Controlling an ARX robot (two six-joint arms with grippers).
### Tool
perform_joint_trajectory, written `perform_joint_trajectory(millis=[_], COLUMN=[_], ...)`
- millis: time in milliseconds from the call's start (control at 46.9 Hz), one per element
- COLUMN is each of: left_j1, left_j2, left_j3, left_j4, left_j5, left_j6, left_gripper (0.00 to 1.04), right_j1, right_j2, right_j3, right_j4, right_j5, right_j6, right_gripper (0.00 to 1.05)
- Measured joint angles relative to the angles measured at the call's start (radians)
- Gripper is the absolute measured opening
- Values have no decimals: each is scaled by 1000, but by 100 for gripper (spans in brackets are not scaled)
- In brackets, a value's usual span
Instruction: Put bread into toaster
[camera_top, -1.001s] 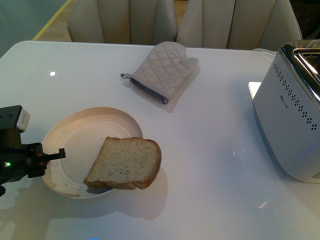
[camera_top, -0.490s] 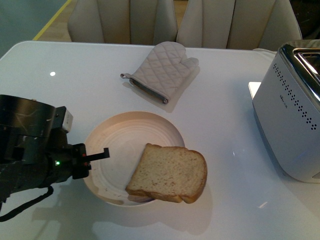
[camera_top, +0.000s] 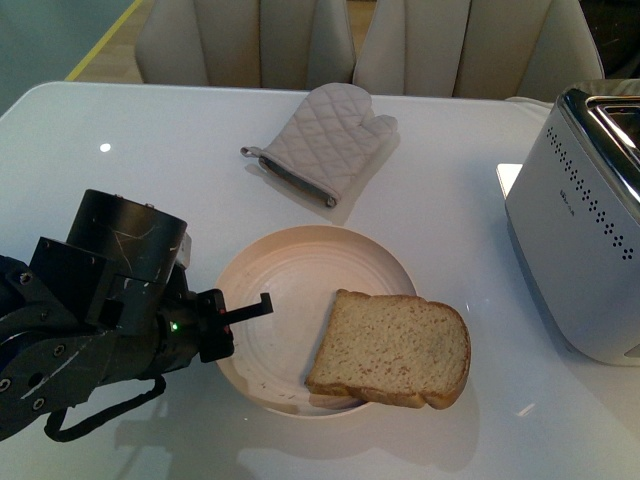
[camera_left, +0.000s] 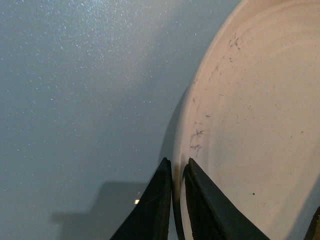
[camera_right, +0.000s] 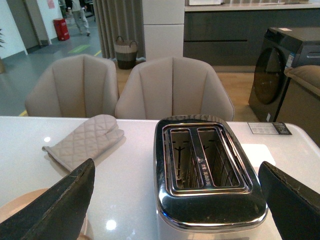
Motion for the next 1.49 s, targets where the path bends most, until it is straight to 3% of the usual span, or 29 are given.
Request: perform_joint_trajectory(millis=[213, 384, 469, 533, 767, 831, 916, 959, 1065, 1257, 1364, 1491], left_j1=[27, 104, 178, 210, 192, 165, 156, 178, 210, 267, 347, 368], left_j2=[-73, -223, -402, -541, -1119, -1231, -1363, -1412, -1475, -1621, -1698, -1788], left_j3=[-59, -150, -233, -281, -413, -446, -502, -531, -601, -670, -700, -723], left_j4=[34, 111, 145, 143, 74, 86, 129, 129, 106, 37, -12, -77], left_j5=[-13, -16, -13, -3, 30, -44, -190, -205, -166, -114, -24, -14], left_j6=[-14, -18, -16, -8, 51, 105, 305, 394, 503, 538, 545, 546], left_gripper=[54, 75, 93, 99, 98, 94, 79, 69, 46, 3, 3, 3], right_j1=[0, 0, 0, 0, 0, 0, 0, 0, 0, 0, 0, 0], right_j2=[0, 0, 0, 0, 0, 0, 0, 0, 0, 0, 0, 0], right_j3=[0, 0, 0, 0, 0, 0, 0, 0, 0, 0, 0, 0], right_j4=[0, 0, 0, 0, 0, 0, 0, 0, 0, 0, 0, 0], right_j5=[0, 0, 0, 0, 0, 0, 0, 1, 0, 0, 0, 0], right_j6=[0, 0, 0, 0, 0, 0, 0, 0, 0, 0, 0, 0], right_gripper=[96, 96, 96, 96, 96, 96, 96, 96, 96, 96, 96, 96])
